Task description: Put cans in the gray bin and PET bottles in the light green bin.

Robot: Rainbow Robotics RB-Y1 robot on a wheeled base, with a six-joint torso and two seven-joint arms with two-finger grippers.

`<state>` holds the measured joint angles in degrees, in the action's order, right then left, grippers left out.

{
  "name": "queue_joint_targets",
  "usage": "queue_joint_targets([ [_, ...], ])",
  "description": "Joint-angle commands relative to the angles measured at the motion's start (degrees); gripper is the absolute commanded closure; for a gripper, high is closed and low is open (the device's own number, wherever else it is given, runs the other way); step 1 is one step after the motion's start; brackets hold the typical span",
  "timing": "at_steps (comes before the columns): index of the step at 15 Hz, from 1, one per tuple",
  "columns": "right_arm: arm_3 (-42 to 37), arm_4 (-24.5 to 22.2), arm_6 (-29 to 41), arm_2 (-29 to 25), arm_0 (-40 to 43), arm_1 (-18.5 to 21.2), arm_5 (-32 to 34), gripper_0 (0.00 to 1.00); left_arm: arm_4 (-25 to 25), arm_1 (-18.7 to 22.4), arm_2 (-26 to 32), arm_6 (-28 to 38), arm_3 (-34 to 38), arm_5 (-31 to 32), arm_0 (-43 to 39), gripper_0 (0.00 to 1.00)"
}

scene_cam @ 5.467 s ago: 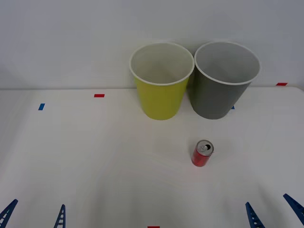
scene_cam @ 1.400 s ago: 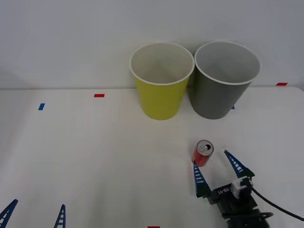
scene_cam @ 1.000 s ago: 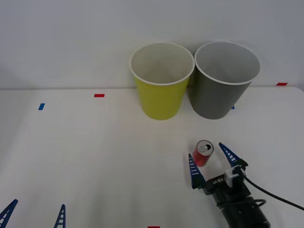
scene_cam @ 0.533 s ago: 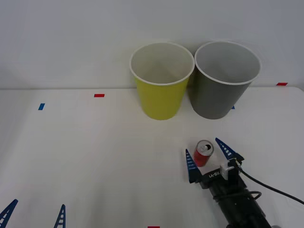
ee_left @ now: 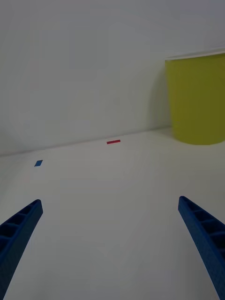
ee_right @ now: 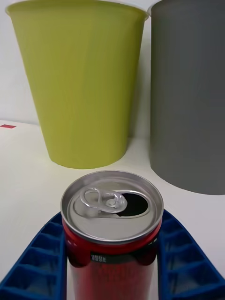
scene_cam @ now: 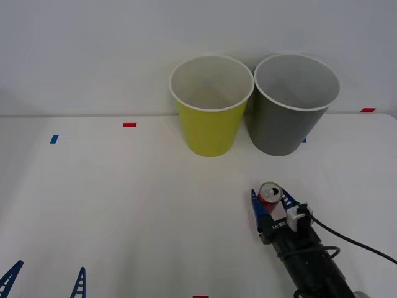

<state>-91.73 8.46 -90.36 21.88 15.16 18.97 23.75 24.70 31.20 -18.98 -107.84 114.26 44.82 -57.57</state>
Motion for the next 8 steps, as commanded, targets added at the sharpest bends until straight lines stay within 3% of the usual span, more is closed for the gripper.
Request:
queue_joint_targets([
  [1,-0.11,0.07,0.09,-0.17,0.22,-0.51,0.42,1.0,0.0,0.0,0.0,0.0,0.0,0.0,0.0,0.0],
  [8,-7.41,-0.9,-0.44,-1.14,5.05,0.37,-1.43,1.0,0.0,0.0,0.0,0.0,0.0,0.0,0.0,0.0],
])
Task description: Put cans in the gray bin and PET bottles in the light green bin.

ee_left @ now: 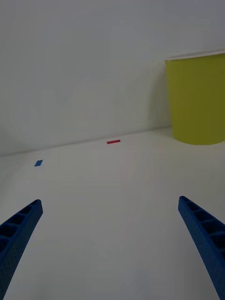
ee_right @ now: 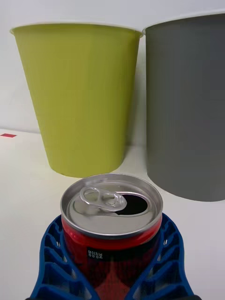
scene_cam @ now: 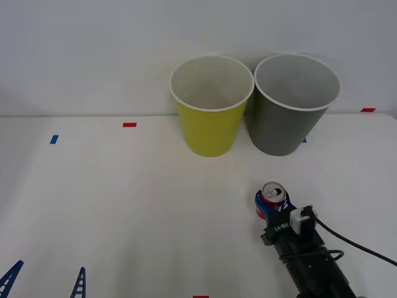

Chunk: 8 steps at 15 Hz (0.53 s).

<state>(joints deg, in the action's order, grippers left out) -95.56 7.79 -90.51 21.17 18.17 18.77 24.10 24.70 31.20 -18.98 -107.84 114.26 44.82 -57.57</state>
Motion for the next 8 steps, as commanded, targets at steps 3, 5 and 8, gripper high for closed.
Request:
queue_joint_targets([
  [3,-17.55,-0.59,-0.63,-2.89,7.32,0.74,-14.08,1.0,0.0,0.0,0.0,0.0,0.0,0.0,0.0,0.0],
  [5,-25.2,-0.23,-0.55,-4.39,9.25,-0.32,-20.76,1.0,0.0,0.0,0.0,0.0,0.0,0.0,0.0,0.0],
  [8,-33.9,0.12,0.24,-6.49,9.87,-1.55,-29.28,1.0,0.0,0.0,0.0,0.0,0.0,0.0,0.0,0.0],
])
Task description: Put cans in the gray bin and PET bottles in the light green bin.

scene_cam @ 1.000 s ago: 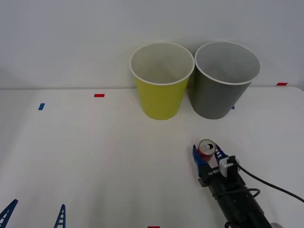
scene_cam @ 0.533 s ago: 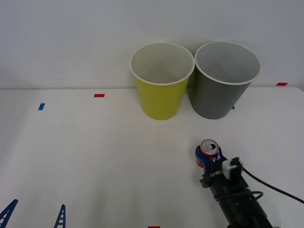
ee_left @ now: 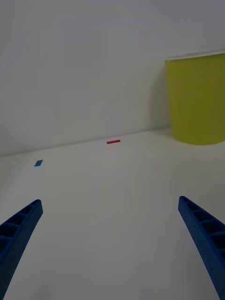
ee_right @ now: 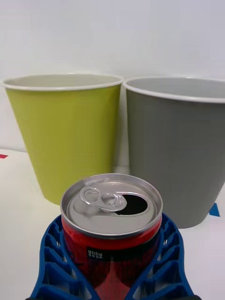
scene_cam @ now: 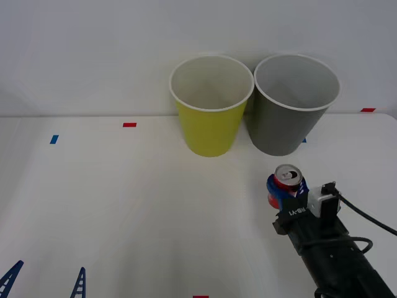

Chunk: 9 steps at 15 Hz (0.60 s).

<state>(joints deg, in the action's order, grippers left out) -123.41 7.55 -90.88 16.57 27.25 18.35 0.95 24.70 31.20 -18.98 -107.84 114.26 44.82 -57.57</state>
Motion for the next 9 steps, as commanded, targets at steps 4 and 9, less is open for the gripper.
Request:
queue_joint_targets([
  [4,-15.1,0.0,2.55,-4.44,-0.01,-2.79,-14.49,1.0,0.0,0.0,0.0,0.0,0.0,0.0,0.0,0.0],
  [9,-22.84,-3.77,9.76,-5.67,-2.56,-3.76,-24.24,1.0,0.0,0.0,0.0,0.0,0.0,0.0,0.0,0.0],
])
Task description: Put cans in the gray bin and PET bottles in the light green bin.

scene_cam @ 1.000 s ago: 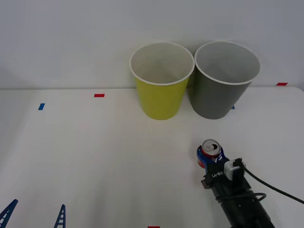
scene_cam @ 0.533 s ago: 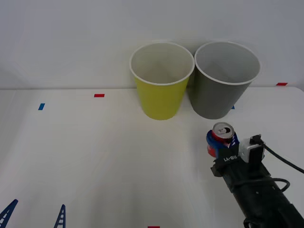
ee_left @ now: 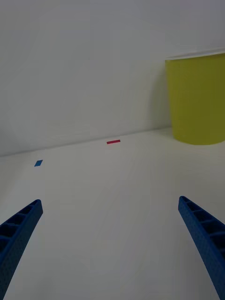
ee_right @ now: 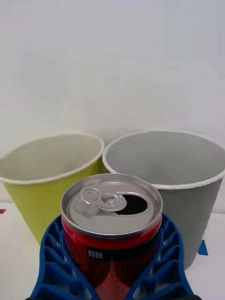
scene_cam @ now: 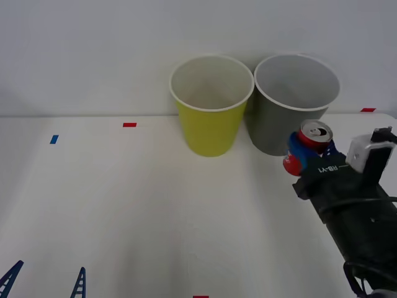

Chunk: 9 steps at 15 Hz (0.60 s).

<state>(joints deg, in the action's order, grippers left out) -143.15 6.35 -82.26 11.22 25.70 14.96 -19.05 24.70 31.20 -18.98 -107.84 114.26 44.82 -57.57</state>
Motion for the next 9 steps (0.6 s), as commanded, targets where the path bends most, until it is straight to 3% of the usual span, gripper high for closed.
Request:
queue_joint_targets([
  [1,-5.39,-5.56,1.93,-0.32,-1.62,-0.63,-8.11,1.0,0.0,0.0,0.0,0.0,0.0,0.0,0.0,0.0],
  [3,-6.85,-15.4,10.63,1.61,-3.38,-0.37,-16.73,1.0,0.0,0.0,0.0,0.0,0.0,0.0,0.0,0.0],
  [4,-6.85,-17.07,13.09,2.14,-4.7,0.07,-19.28,1.0,0.0,0.0,0.0,0.0,0.0,0.0,0.0,0.0],
  [7,-6.85,-16.72,14.32,0.56,-11.29,0.07,-27.62,1.0,0.0,0.0,0.0,0.0,0.0,0.0,0.0,0.0],
  [9,-6.85,-12.06,13.7,-2.43,-15.07,0.25,-33.95,1.0,0.0,0.0,0.0,0.0,0.0,0.0,0.0,0.0],
])
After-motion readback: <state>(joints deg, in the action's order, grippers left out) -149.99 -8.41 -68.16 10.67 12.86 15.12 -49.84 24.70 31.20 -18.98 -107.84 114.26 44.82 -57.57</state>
